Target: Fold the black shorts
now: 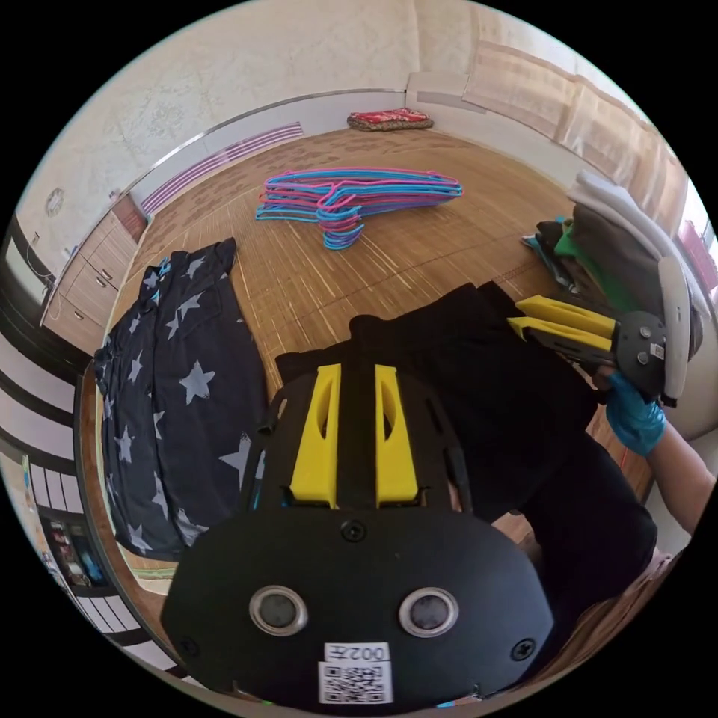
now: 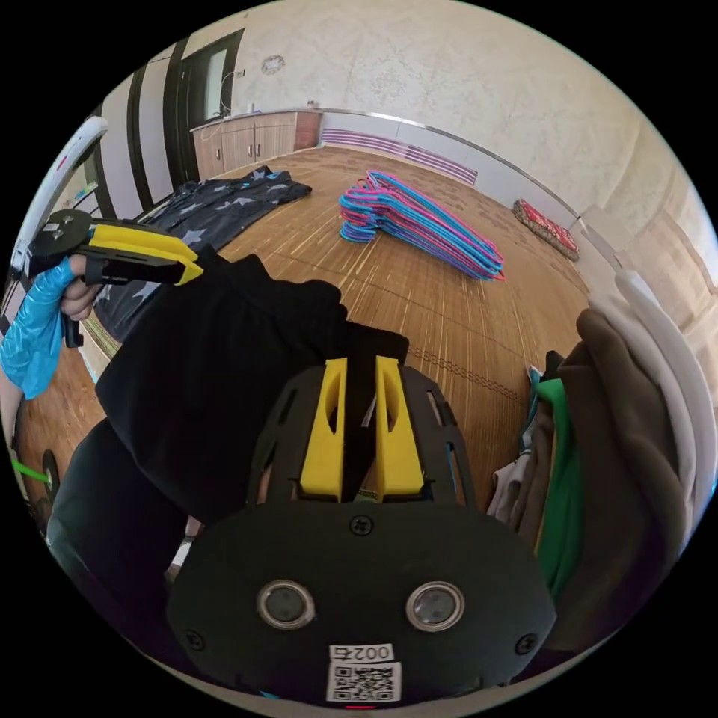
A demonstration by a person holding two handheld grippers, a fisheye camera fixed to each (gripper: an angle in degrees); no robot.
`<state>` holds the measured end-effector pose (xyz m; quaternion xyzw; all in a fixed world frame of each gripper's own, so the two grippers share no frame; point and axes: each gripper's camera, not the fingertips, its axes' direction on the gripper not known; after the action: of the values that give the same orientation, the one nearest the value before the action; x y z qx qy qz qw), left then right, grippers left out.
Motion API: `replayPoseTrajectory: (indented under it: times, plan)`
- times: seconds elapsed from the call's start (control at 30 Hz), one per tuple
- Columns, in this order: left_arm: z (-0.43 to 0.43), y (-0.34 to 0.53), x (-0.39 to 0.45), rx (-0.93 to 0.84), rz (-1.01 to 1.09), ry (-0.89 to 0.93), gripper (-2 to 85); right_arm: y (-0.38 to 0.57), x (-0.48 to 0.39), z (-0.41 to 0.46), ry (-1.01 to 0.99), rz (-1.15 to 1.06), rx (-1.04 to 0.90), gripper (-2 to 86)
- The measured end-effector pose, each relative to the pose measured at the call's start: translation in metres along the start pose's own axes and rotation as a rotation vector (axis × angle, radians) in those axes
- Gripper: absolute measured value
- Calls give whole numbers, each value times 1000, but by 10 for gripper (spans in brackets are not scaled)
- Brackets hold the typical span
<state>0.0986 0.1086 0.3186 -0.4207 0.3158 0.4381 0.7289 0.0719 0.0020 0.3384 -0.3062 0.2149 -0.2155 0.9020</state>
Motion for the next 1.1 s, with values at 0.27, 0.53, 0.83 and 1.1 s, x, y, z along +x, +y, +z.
replayPoseTrajectory:
  times: [0.27,0.53,0.83,1.1]
  plan:
    - [22,-1,-10,14,-1,76,43,-23,-5,13,-120,6,12,83]
    - [51,-4,-16,-52,4,-16,-5,-38,-18,34,-5,-84,-26,51]
    - [37,6,-38,0,-43,73,2,-43,-9,11,-44,-53,-22,75]
    - [39,30,-38,-9,-38,113,1,-27,-10,12,-124,-3,-88,55]
